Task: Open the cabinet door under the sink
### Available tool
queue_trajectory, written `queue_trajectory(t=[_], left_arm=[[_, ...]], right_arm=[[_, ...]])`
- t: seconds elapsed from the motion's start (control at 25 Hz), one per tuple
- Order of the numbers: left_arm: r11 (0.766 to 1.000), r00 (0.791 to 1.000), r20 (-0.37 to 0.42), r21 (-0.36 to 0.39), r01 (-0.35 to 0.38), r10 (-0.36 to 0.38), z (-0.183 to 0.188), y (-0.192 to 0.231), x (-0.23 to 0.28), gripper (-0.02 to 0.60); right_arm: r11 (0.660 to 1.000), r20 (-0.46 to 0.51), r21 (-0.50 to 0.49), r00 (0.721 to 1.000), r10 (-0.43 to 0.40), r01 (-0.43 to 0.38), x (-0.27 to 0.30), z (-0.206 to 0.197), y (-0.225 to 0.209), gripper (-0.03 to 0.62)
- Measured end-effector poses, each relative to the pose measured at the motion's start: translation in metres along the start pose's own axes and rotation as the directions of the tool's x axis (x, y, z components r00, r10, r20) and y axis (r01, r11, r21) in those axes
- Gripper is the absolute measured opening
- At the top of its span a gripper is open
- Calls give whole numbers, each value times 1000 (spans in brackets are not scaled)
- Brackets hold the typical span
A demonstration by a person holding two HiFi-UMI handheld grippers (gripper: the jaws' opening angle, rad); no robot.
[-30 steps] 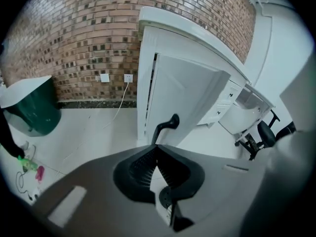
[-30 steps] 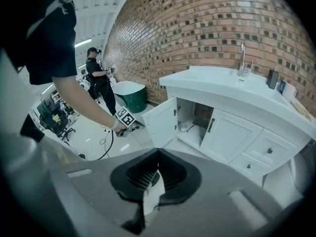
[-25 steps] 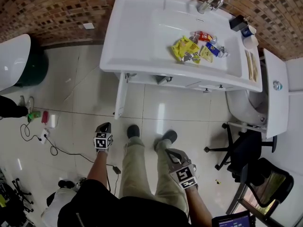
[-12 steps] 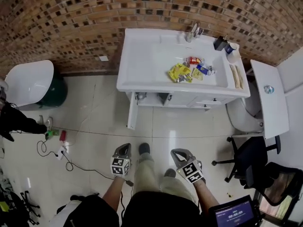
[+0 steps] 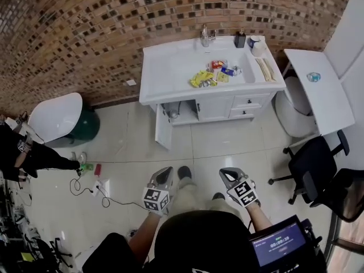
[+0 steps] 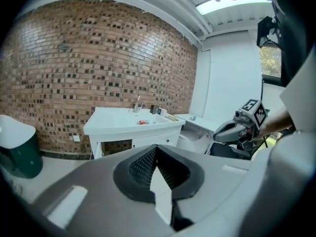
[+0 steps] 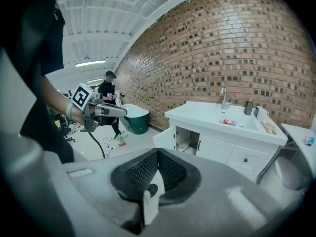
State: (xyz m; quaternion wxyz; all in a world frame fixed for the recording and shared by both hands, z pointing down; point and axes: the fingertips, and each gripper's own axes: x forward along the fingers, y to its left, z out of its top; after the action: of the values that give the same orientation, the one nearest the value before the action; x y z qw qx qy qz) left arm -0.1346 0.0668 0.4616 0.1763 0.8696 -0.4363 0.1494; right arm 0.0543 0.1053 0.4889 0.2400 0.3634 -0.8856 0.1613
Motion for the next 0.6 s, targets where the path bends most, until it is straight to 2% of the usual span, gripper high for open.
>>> queue_trajectory(t=[0.2,0.28,0.44,0.6], left_arm=[[998,1000,12,63,7,-8,13,-60,-33,2],[998,1000,9,60,7,-8,15,-76,-46,2],[998,999,30,50,27,-29,26,-101,-57,2],[997,997,48,50,63,-65,29,-120,-49,2]], right_arm=[[999,54,23,998,-23,22,-43,-11,3,-9],[1000,70,19,997,-20,19,-57,-9,12,-9],[998,78,-53,997,-28,32,-83,0,21,-9],[997,119,-24,991,-68,71,-105,5,19,-9]])
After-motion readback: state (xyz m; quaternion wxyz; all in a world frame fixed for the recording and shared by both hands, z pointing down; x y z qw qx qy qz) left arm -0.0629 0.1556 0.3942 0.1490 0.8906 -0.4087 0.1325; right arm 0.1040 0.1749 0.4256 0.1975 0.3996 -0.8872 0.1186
